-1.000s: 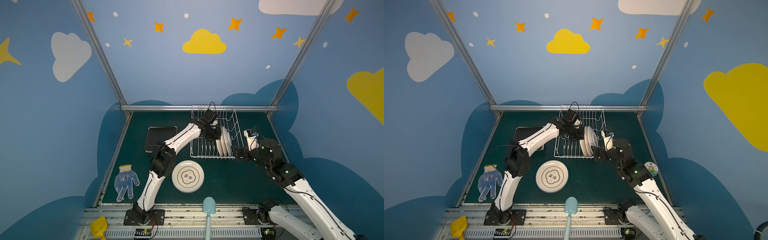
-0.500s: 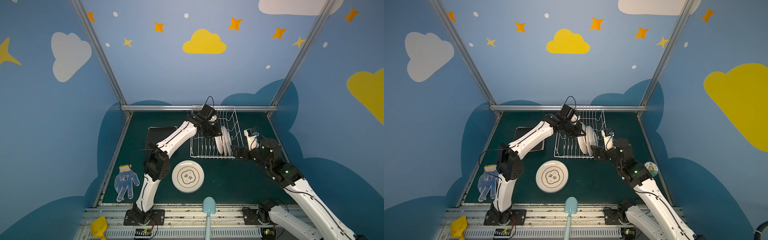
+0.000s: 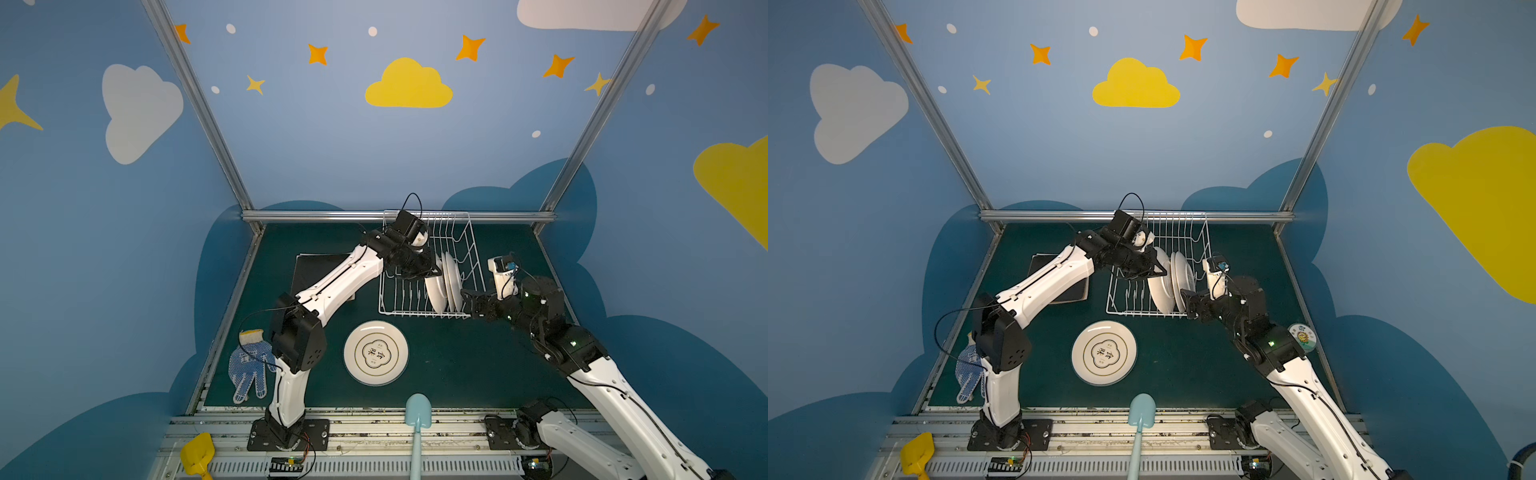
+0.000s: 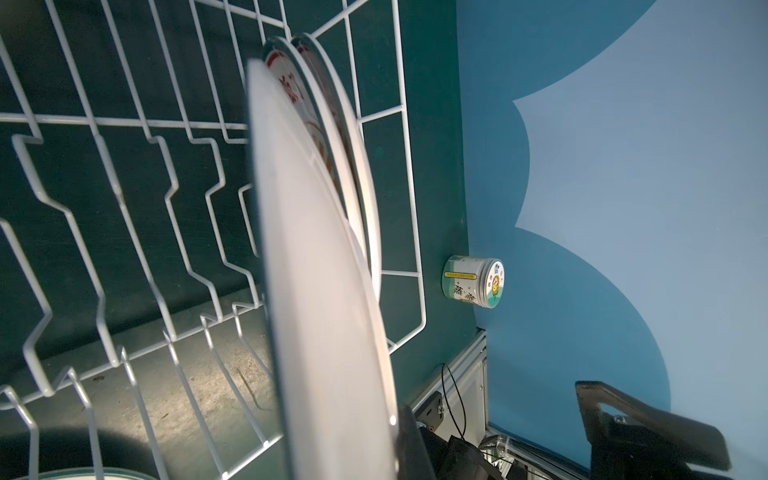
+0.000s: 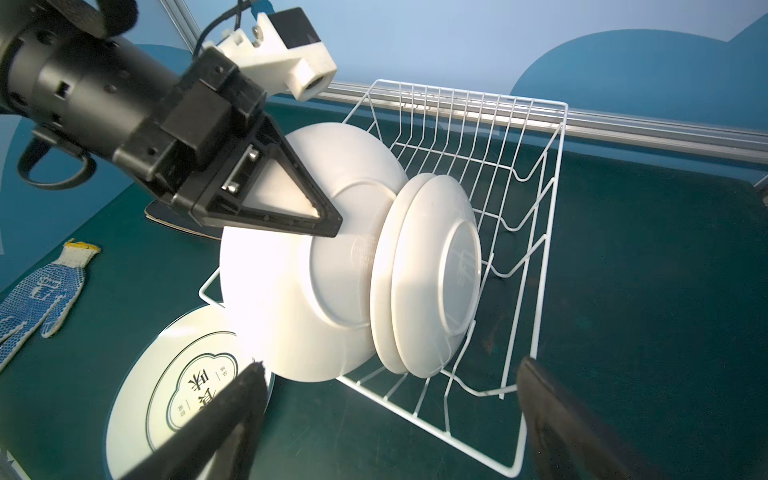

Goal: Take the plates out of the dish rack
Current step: 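Lower the left gripper onto the nearest white plate rim and tilt it out, then lift the printed white plate up out of the rack with the left gripper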

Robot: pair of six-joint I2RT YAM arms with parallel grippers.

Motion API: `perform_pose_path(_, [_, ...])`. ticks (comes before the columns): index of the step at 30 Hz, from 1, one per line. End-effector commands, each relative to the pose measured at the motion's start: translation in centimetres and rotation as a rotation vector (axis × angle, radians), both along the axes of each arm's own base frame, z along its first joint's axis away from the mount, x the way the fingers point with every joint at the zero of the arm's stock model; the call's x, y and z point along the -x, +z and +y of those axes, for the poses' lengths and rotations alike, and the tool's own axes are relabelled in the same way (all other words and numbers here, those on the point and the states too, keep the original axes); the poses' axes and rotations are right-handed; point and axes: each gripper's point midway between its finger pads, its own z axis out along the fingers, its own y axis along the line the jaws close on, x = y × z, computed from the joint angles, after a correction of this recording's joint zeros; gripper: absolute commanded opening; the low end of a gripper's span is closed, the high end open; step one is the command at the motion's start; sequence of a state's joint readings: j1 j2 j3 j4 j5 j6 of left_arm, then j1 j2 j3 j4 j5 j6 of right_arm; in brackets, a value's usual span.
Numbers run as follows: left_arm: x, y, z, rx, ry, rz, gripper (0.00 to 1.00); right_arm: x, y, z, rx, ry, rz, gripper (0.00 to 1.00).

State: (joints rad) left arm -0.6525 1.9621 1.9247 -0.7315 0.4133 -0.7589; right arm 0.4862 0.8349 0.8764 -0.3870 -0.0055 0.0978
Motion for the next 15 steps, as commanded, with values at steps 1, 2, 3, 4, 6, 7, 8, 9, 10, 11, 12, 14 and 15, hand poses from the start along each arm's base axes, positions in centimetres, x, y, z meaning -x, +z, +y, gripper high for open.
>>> perform_pose_path(1, [-0.5, 2.9, 2.4, 0.003, 0.044, -0.076, 0.03, -0.3, 1.7, 0.4, -0.033, 0.009, -0.034, 0.93])
perform_pose_path(2, [-0.4, 3.1, 2.6, 0.006, 0.048, -0.078, 0.03, -0.4, 1.7, 0.4, -0.037, 0.008, -0.033, 0.93])
perform_pose_path(3, [-0.3, 3.2, 2.8, 0.009, 0.050, -0.080, 0.03, -0.4, 1.7, 0.5, -0.038, 0.010, -0.032, 0.93])
perform_pose_path(4, [-0.3, 3.3, 3.0, 0.013, 0.052, -0.080, 0.03, -0.4, 1.7, 0.5, -0.042, 0.009, -0.032, 0.93])
perform_pose_path(6, [-0.1, 3.6, 3.3, 0.025, 0.058, -0.077, 0.03, -0.5, 1.8, 0.6, -0.045, 0.010, -0.033, 0.93])
perform_pose_path(7, [0.0, 3.7, 3.4, 0.032, 0.058, -0.077, 0.03, -0.5, 1.9, 0.7, -0.048, 0.012, -0.034, 0.93])
perform_pose_path(8, [0.0, 3.8, 3.6, 0.038, 0.061, -0.075, 0.03, -0.5, 2.0, 0.7, -0.048, 0.013, -0.037, 0.93])
perform_pose_path(9, [0.1, 4.0, 3.6, 0.043, 0.062, -0.075, 0.03, -0.5, 2.0, 0.7, -0.048, 0.013, -0.036, 0.93])
perform_pose_path(10, [0.1, 4.2, 3.8, 0.047, 0.063, -0.079, 0.03, -0.6, 2.0, 0.8, -0.050, 0.013, -0.036, 0.93])
perform_pose_path(11, [0.2, 4.5, 3.9, 0.051, 0.065, -0.083, 0.03, -0.6, 2.1, 0.8, -0.050, 0.014, -0.038, 0.93])
perform_pose_path(12, [0.2, 4.7, 4.1, 0.054, 0.067, -0.086, 0.03, -0.6, 2.1, 0.8, -0.051, 0.014, -0.038, 0.93])
perform_pose_path(14, [0.1, 5.4, 4.5, 0.062, 0.077, -0.102, 0.03, -0.6, 2.3, 1.0, -0.056, 0.024, -0.040, 0.93])
perform_pose_path(15, [0.1, 6.0, 4.6, 0.077, 0.081, -0.120, 0.03, -0.6, 2.4, 1.1, -0.059, 0.026, -0.037, 0.93])
